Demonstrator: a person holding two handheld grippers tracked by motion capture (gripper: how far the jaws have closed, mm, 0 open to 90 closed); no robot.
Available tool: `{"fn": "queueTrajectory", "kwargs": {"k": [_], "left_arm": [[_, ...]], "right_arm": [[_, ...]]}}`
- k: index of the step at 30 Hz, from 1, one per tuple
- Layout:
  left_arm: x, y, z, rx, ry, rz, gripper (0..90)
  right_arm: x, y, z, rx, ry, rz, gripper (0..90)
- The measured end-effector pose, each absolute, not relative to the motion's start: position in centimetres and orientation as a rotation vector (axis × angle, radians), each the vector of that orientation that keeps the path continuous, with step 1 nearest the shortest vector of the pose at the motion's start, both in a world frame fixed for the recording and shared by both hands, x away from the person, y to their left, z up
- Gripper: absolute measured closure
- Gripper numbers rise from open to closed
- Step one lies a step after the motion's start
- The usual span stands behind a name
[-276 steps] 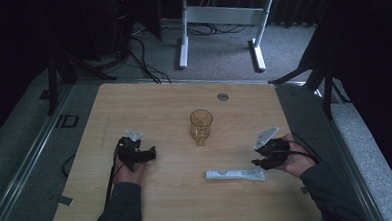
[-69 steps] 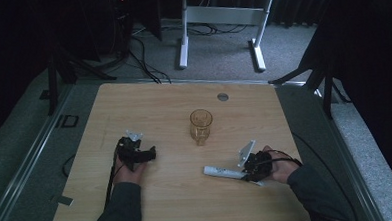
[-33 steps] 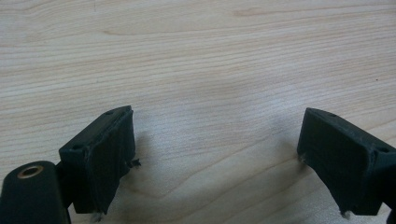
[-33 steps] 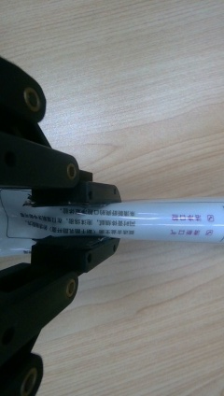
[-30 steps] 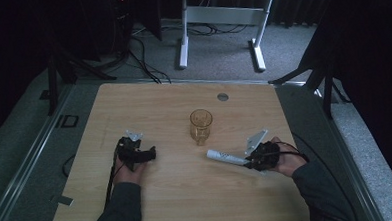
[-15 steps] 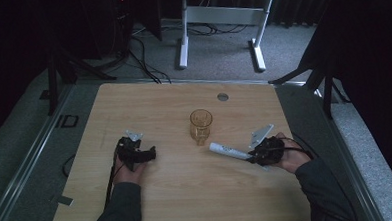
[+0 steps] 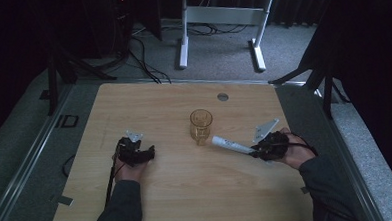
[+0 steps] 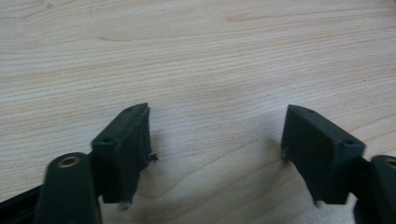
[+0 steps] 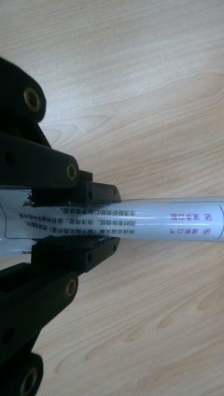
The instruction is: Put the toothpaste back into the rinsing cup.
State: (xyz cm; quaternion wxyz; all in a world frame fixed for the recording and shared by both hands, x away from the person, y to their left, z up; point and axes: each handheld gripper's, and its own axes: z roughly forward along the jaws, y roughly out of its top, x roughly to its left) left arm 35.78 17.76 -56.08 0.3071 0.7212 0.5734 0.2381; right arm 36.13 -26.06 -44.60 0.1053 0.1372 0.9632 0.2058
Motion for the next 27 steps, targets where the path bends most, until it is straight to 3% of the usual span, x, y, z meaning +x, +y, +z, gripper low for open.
{"fn": "queueTrajectory", "kwargs": {"k": [4, 16, 27], "left_arm": [[35.8, 17.6, -55.9, 1.904, 1.526, 0.612, 39.1], [35.6, 13.5, -53.4, 1.936, 1.336, 0.603, 39.4], [35.7, 11.4, -52.2, 1.940, 1.272, 0.589, 39.5]], "right_arm": [[36.2, -26.2, -44.4, 0.406, 2.833, 0.609, 76.3], [36.5, -26.1, -43.3, 0.408, 2.820, 0.600, 76.2], [36.9, -25.8, -42.3, 0.408, 2.798, 0.595, 76.2]]}}
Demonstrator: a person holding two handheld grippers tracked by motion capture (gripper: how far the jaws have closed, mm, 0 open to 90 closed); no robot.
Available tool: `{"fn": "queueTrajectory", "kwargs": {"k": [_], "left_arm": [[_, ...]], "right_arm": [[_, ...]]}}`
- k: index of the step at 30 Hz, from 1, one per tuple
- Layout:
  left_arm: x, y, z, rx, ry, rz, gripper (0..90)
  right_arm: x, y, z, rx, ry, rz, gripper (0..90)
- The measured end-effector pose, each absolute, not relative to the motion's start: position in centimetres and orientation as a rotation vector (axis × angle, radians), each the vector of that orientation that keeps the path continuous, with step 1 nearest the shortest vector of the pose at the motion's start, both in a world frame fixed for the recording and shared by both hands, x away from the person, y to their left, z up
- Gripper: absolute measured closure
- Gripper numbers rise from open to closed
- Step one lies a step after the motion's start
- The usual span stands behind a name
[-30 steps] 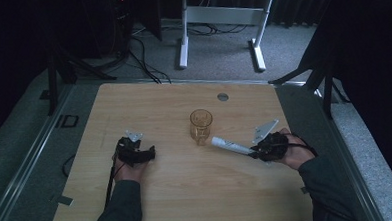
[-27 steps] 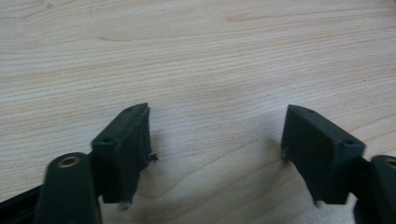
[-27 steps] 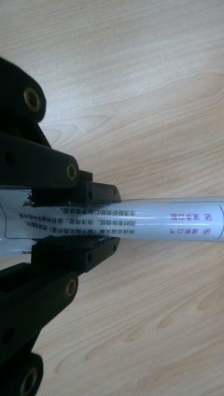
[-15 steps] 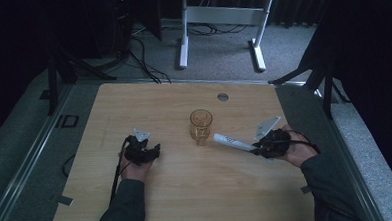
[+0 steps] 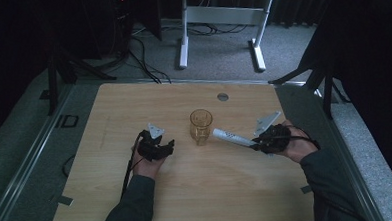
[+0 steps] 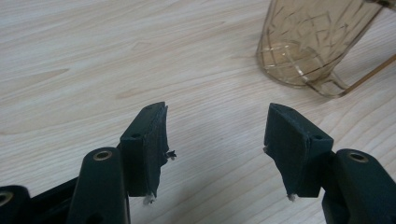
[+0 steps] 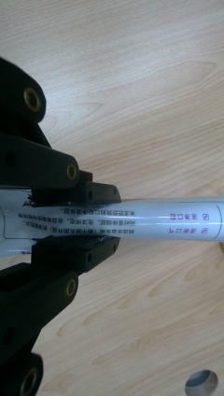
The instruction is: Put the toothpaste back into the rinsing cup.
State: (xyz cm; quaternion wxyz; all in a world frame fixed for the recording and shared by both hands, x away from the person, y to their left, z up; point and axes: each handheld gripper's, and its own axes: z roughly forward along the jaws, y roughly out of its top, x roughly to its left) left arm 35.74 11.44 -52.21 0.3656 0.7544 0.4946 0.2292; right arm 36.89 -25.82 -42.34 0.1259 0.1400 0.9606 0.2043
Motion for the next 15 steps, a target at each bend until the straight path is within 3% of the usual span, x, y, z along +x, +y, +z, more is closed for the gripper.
{"fn": "queueTrajectory", "kwargs": {"k": [15], "left_arm": [[35.6, 9.0, -51.9, 1.954, 1.213, 0.558, 39.4]], "right_arm": [[37.6, -25.4, -41.3, 0.413, 2.782, 0.590, 76.3]]}}
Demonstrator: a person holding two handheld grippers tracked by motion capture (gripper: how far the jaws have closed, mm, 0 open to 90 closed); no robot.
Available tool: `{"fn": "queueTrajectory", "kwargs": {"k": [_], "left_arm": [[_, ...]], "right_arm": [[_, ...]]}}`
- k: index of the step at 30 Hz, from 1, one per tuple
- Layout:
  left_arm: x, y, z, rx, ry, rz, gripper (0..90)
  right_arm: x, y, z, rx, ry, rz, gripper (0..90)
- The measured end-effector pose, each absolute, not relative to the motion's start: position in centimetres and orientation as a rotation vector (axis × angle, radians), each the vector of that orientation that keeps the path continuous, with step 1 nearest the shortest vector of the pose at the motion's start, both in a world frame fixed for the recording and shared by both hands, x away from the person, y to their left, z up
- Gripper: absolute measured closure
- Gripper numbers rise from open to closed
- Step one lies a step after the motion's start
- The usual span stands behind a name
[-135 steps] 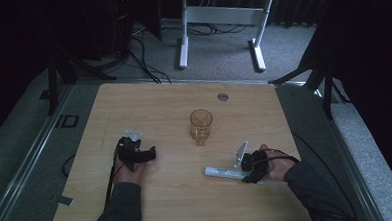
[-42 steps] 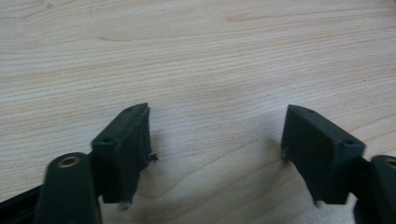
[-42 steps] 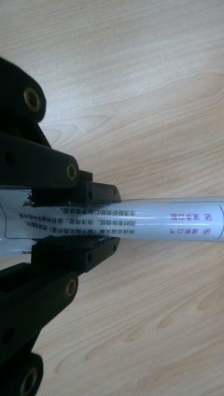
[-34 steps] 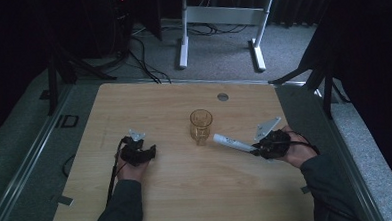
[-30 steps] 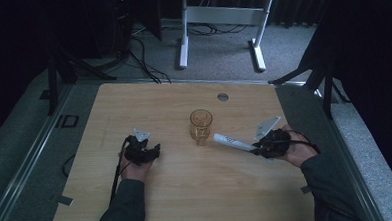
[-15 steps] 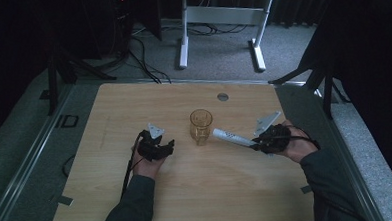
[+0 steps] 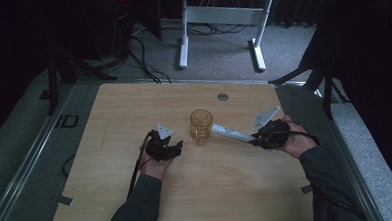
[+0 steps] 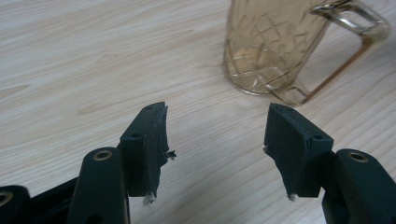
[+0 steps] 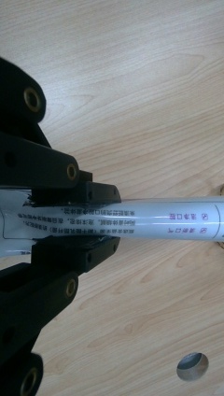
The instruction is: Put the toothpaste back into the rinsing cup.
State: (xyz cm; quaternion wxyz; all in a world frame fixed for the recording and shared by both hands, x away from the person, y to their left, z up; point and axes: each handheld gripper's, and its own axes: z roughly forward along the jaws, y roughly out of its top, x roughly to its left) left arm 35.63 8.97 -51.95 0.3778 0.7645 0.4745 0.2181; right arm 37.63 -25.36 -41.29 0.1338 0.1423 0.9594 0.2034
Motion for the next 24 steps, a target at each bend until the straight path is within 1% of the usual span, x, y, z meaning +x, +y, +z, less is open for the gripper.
{"fn": "queueTrajectory", "kwargs": {"k": [9, 24], "left_arm": [[35.3, 6.8, -51.8, 1.989, 1.142, 0.537, 39.4], [35.0, 5.4, -52.0, 2.024, 1.089, 0.517, 41.1]], "right_arm": [[38.4, -25.0, -40.5, 0.420, 2.767, 0.578, 76.2], [39.3, -24.8, -39.8, 0.441, 2.761, 0.557, 76.2]]}}
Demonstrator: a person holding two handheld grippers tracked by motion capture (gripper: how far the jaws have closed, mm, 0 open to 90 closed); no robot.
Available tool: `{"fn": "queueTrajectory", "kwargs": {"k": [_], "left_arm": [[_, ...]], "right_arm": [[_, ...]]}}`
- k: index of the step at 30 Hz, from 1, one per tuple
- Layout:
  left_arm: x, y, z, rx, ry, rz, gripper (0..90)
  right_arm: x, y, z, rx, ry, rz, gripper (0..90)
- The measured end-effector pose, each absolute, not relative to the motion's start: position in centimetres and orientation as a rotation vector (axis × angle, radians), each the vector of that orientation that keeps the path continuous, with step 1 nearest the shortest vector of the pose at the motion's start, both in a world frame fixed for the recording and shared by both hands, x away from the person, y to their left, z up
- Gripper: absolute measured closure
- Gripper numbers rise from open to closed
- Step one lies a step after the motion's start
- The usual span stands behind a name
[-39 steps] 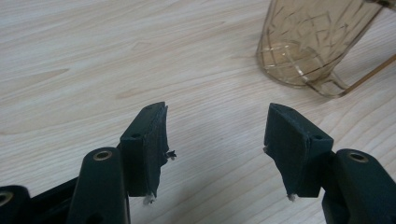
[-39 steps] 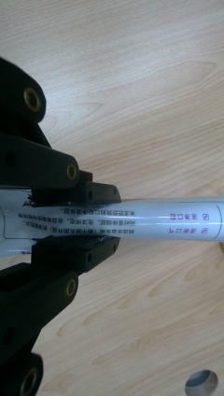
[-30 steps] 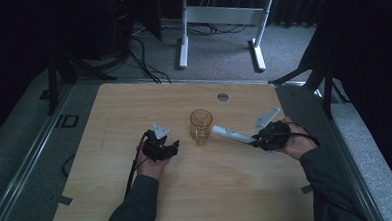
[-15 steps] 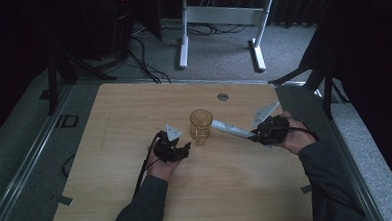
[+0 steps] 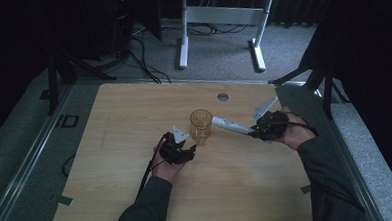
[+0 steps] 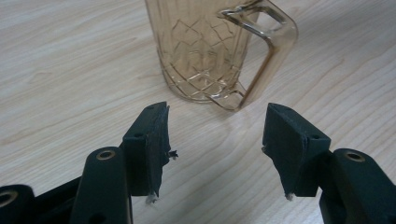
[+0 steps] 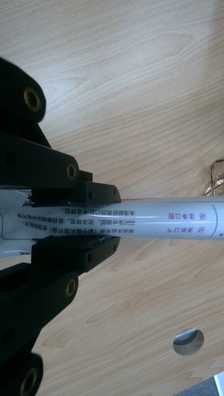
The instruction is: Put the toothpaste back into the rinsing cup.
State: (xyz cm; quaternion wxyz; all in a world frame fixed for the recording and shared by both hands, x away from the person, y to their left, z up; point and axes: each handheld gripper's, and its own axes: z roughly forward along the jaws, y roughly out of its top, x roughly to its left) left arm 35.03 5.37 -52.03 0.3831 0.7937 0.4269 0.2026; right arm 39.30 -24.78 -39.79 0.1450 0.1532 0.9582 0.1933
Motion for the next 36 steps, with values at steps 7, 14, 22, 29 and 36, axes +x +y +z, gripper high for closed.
{"fn": "queueTrajectory", "kwargs": {"k": [7, 14, 22, 29, 36], "left_arm": [[35.0, 4.8, -51.9, 2.023, 1.069, 0.505, 42.5], [35.0, 4.0, -51.5, 2.023, 1.043, 0.499, 43.3], [35.1, 3.3, -51.6, 2.027, 1.031, 0.492, 45.6], [35.4, 3.0, -51.7, 2.034, 1.017, 0.477, 48.4], [35.6, 2.6, -51.7, 2.031, 1.015, 0.465, 51.5]], "right_arm": [[39.5, -24.7, -39.5, 0.446, 2.755, 0.567, 76.2], [39.7, -24.5, -39.0, 0.446, 2.748, 0.574, 76.2], [39.8, -24.3, -38.6, 0.444, 2.743, 0.576, 76.2], [40.0, -24.3, -38.3, 0.447, 2.738, 0.580, 76.2], [40.1, -24.1, -38.2, 0.451, 2.736, 0.582, 76.2]]}}
